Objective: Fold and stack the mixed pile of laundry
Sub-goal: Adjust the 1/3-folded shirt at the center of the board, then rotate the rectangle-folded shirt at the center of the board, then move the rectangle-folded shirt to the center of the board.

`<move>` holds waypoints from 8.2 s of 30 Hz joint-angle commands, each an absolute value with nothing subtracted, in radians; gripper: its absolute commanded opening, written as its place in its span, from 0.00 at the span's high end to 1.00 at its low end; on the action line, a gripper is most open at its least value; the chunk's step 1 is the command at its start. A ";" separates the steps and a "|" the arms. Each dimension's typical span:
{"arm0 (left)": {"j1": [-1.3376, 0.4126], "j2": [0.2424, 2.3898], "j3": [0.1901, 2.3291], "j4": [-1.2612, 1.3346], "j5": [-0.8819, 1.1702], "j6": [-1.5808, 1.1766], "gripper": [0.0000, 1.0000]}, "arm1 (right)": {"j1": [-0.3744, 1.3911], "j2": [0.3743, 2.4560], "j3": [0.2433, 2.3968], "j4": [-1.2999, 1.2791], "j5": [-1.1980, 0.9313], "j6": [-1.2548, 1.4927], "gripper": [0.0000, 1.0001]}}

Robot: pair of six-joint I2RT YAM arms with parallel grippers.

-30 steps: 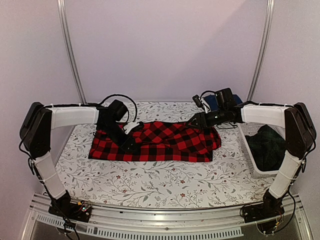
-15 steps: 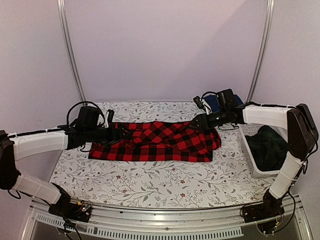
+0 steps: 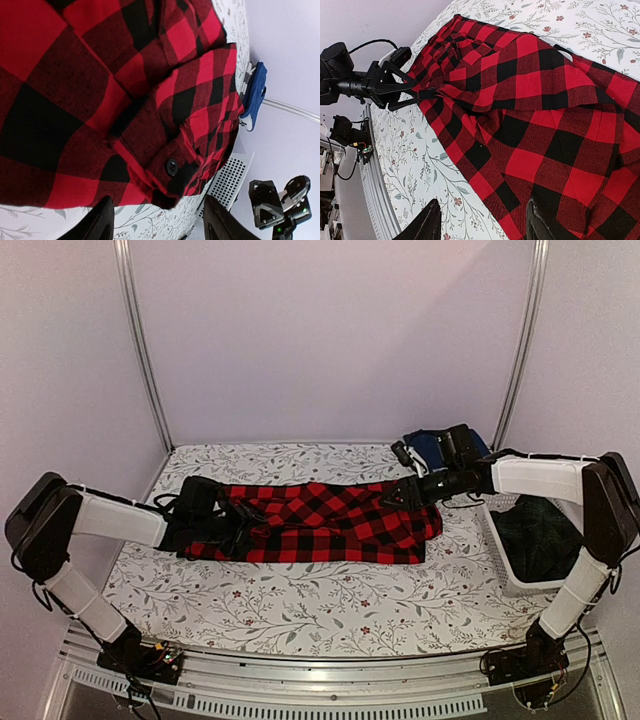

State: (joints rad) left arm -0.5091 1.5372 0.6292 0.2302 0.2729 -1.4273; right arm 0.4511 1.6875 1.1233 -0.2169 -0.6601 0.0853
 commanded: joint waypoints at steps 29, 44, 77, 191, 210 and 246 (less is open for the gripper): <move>-0.494 1.559 0.988 -0.199 0.342 -1.078 1.00 | 0.448 1.697 1.055 -0.198 -0.662 0.095 0.48; -0.315 1.594 1.141 -0.525 0.367 -0.539 1.00 | 0.448 1.739 1.014 -0.184 -0.666 0.126 0.52; -0.207 1.733 1.401 -0.378 0.304 -0.353 0.00 | 0.369 1.629 1.250 -0.354 -0.437 0.269 0.47; -0.684 1.868 0.988 -0.554 0.359 -0.366 0.57 | 0.508 2.603 2.104 -0.598 -0.297 0.235 0.73; -0.646 1.888 1.354 -0.573 0.432 -0.355 0.54 | 0.500 2.165 1.748 -0.402 -0.554 0.254 0.58; -0.471 1.939 1.445 -0.472 0.483 -0.485 0.39 | 0.462 2.043 1.660 -0.476 -0.601 0.284 0.54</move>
